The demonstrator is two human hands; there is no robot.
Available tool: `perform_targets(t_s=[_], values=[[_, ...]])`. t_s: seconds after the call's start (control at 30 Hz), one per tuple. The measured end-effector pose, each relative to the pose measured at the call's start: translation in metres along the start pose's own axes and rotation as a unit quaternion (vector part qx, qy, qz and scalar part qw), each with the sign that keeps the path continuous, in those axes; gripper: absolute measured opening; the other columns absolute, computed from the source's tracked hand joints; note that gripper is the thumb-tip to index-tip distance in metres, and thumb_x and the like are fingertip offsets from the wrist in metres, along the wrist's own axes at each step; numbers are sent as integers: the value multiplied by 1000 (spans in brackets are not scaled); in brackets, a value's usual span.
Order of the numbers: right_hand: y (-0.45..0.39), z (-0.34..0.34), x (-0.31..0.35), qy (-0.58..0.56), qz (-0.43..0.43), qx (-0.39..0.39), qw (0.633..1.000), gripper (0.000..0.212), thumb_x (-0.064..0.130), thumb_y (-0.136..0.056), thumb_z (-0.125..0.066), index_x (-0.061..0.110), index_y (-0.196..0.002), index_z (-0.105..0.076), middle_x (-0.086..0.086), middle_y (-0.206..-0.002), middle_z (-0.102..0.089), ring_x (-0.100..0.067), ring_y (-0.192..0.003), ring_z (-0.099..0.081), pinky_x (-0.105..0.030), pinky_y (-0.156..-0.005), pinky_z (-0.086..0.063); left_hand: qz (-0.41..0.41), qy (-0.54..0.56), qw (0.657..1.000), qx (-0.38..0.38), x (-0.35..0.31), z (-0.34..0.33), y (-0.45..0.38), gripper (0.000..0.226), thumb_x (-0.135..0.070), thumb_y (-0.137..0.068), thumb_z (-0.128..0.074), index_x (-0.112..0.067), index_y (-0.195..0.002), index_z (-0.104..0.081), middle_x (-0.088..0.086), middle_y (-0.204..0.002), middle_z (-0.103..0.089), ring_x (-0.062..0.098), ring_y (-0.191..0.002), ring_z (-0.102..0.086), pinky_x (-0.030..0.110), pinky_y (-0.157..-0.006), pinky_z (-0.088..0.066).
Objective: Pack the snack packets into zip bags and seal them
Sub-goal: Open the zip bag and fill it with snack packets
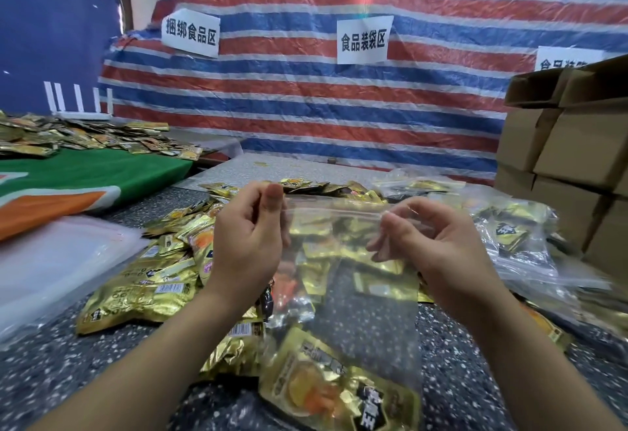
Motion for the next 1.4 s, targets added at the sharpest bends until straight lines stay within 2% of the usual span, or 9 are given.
perform_targets(t_s=[0.17, 0.3, 0.5, 0.7, 0.9, 1.03, 1.13, 1.3, 1.4], values=[[3, 9, -9, 3, -22, -12, 1000, 17, 29, -86, -69, 15, -77, -72, -11, -75, -73, -19, -70, -72, -22, -63, -55, 33, -10, 995, 92, 5, -14, 7, 46, -59, -90, -48, -15, -81, -58, 8, -66, -58, 13, -53, -57, 30, -50, -51], [7, 16, -29, -38, -87, -23, 995, 46, 49, -90, -59, 14, -62, -70, -16, -68, -68, -24, -63, -67, -26, -62, -54, 27, -41, 991, 128, 10, -22, 16, 24, -44, -91, -58, -22, -81, -61, 9, -68, -60, 34, -62, -58, 55, -56, -50], [10, 15, -49, -70, -158, 54, 983, 38, 31, -85, -57, 6, -57, -66, -14, -61, -64, -19, -59, -63, -21, -65, -53, -16, -82, 988, 128, 4, -22, 17, 55, -44, -95, -45, -4, -58, -54, 10, -50, -49, 24, -47, -45, 39, -47, -35], [13, 3, -48, 41, -158, 162, 973, 27, 26, -83, -72, 3, -68, -74, -13, -69, -68, -17, -66, -60, -18, -71, -49, 29, -119, 972, 201, 16, -25, 18, 42, -17, -95, -63, -15, -54, -59, -7, -47, -49, 9, -45, -44, 18, -46, -31], [7, 11, -34, 214, -44, 77, 973, 9, 17, -84, -78, 18, -76, -75, 10, -71, -69, 2, -64, -61, -13, -60, -44, -2, -168, 969, 181, 16, -21, 13, 27, -13, -89, -70, -12, -63, -68, -6, -55, -57, 10, -55, -53, 12, -51, -33], [4, 18, -39, 71, -85, 17, 994, 29, 42, -85, -70, 16, -71, -72, -6, -78, -73, -16, -75, -68, -21, -70, -53, -9, -179, 955, 236, 17, -25, 15, 9, -13, -87, -73, -17, -78, -74, -9, -69, -65, 10, -68, -61, 15, -58, -45], [-7, 36, -55, -49, -152, -86, 983, 38, 31, -98, -53, 9, -71, -66, -12, -75, -72, -27, -79, -70, -30, -73, -58, -9, -173, 942, 288, 19, -30, 19, 5, -14, -87, -73, -16, -82, -72, -9, -73, -66, 10, -70, -61, 21, -61, -49], [-49, 26, -75, 266, -215, 2, 940, 24, 29, -100, -57, 11, -88, -67, -4, -80, -73, -23, -80, -70, -41, -80, -59, -21, -162, 937, 310, 19, -33, 21, 5, -21, -86, -70, -24, -82, -69, -10, -75, -63, 9, -71, -59, 17, -61, -46], [-83, 13, -75, 317, -200, 18, 927, 17, 31, -100, -55, 16, -96, -62, -5, -93, -71, -19, -86, -69, -40, -81, -59, -25, -157, 942, 294, 20, -34, 21, 5, -24, -83, -67, -21, -81, -70, -10, -73, -63, 10, -69, -59, 18, -60, -46]])
Point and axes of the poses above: each hand's wrist, its own y-axis away from the middle knuckle, its own z-axis out of the back of the hand, x = y × z, the point moved 6 cm from there along -y, towards the middle knuckle
